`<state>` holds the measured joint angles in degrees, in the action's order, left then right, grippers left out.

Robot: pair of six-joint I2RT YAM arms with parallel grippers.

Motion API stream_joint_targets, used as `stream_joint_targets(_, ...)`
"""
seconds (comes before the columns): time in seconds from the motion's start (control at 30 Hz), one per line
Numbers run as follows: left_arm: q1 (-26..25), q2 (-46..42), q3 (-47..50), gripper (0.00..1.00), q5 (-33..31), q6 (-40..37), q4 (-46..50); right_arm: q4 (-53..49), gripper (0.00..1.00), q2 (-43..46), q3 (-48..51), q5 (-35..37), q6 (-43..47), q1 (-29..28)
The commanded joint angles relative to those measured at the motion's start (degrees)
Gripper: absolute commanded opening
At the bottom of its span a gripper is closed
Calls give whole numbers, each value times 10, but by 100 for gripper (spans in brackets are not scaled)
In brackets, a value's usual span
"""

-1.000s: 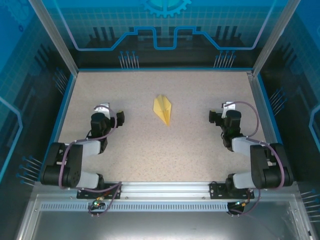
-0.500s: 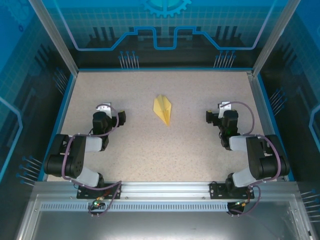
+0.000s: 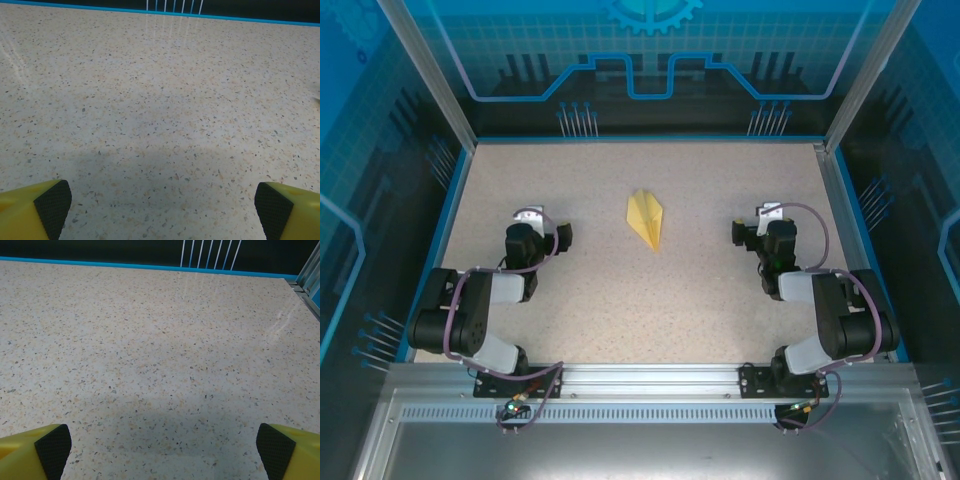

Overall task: Fold a paper plane with a square sheet of paper (pick it up from the middle)
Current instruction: Reset both arms

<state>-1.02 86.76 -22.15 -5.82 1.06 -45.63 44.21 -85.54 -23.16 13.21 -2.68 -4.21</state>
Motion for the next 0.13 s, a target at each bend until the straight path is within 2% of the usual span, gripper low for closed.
stream_joint_targets(0.0, 2, 3, -15, 98, 17, -13, -1, 18, 99, -3, 0, 5, 7, -6)
stream_joint_targets(0.1, 2, 3, -15, 98, 18, -13, -1, 17, 99, -3, 1, 4, 7, -7)
